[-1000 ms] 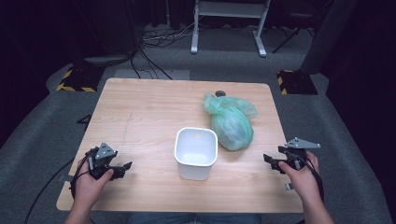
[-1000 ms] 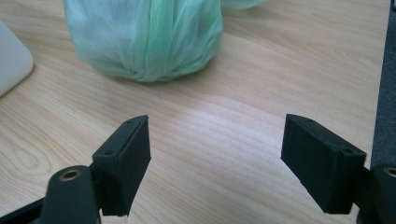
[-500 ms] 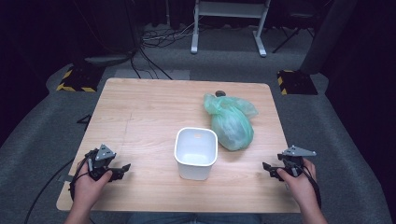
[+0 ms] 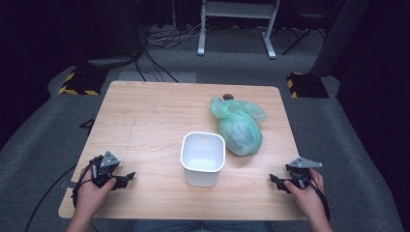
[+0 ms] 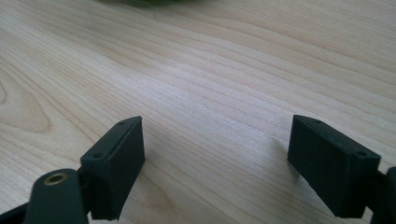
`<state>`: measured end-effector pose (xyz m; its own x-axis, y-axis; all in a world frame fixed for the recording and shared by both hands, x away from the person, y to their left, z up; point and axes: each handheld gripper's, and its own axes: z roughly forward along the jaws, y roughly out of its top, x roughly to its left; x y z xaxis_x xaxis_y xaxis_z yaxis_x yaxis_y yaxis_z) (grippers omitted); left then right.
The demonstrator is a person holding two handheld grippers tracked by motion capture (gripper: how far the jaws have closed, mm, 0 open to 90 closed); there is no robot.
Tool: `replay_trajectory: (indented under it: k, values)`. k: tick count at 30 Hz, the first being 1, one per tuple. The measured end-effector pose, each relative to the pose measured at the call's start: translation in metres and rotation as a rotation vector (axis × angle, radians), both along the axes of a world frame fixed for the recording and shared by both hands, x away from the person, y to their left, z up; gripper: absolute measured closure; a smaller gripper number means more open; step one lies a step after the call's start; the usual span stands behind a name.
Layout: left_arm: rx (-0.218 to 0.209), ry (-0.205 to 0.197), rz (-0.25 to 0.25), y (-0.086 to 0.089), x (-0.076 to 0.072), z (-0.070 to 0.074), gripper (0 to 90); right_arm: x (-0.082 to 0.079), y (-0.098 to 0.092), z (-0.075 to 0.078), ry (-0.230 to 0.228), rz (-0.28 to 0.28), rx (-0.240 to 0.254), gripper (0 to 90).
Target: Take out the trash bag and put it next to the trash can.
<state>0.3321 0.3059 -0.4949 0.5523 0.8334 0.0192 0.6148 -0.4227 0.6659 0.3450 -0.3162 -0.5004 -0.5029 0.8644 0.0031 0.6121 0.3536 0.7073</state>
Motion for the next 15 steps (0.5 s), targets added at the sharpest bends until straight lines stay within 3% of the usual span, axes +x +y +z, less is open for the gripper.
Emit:
replay_trajectory:
  k: [6,11,15]
  values:
    - [-0.010,-0.009,-0.009,0.001,0.001,-0.004,19.9,-0.004,0.001,-0.005,-0.043,-0.023,0.019,15.1]
    - [-0.067,-0.033,-0.027,0.005,0.003,-0.011,16.3,-0.005,0.001,-0.005,-0.045,-0.030,0.020,15.0]
    - [-0.065,-0.035,-0.030,0.006,0.003,-0.011,15.4,-0.005,0.001,-0.005,-0.045,-0.033,0.019,14.4]
